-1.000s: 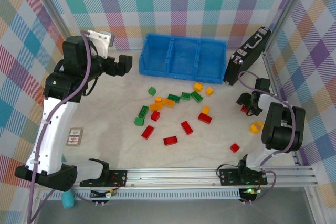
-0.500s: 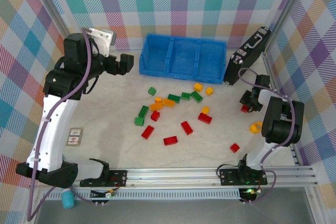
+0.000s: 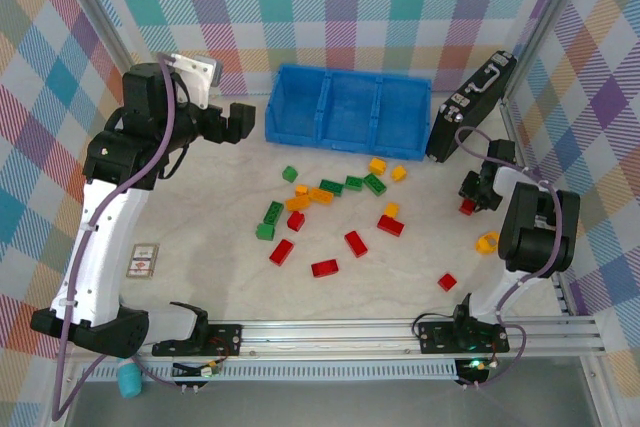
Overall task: Sort the legos into containers by color
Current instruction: Pick up the lego from the middle-right of the table, then place the lego in the container.
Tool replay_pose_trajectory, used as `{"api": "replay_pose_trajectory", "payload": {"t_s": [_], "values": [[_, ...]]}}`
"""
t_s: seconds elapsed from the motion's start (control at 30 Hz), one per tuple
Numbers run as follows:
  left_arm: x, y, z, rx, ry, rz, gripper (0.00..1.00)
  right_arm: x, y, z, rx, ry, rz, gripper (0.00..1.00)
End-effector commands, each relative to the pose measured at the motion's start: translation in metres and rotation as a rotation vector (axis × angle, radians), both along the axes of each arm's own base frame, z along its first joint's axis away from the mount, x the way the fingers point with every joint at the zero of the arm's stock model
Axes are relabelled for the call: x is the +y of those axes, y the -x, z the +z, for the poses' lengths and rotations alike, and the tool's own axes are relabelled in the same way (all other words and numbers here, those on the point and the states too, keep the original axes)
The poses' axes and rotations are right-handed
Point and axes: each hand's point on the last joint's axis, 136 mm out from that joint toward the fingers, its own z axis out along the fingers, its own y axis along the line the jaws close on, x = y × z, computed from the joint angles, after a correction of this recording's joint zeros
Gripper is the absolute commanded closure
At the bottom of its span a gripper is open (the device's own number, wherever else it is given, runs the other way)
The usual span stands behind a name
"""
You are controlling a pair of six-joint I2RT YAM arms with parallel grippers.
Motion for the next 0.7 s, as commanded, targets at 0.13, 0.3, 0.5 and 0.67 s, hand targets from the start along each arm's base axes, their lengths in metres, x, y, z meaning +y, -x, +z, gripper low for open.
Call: {"api": "replay_pose_trajectory", "payload": {"t_s": [0.13, 0.3, 0.5, 0.67], "values": [[0.001, 0.008, 0.004, -0.018, -0.012, -0.009, 0.00, 0.064, -0.007, 0.094, -0.109, 0.108, 0.262, 0.73], [0.002, 0.009, 0.006, -0.026, -0.014, -0.003, 0.00, 0.112, -0.031, 0.158, -0.266, 0.164, 0.421, 0.73], [0.003, 0.009, 0.011, -0.051, -0.013, 0.001, 0.00, 0.151, -0.094, 0.204, -0.429, 0.264, 0.580, 0.73], [0.002, 0.006, 0.010, -0.041, -0.010, 0.000, 0.00, 0.165, -0.143, 0.209, -0.496, 0.293, 0.613, 0.73]]}}
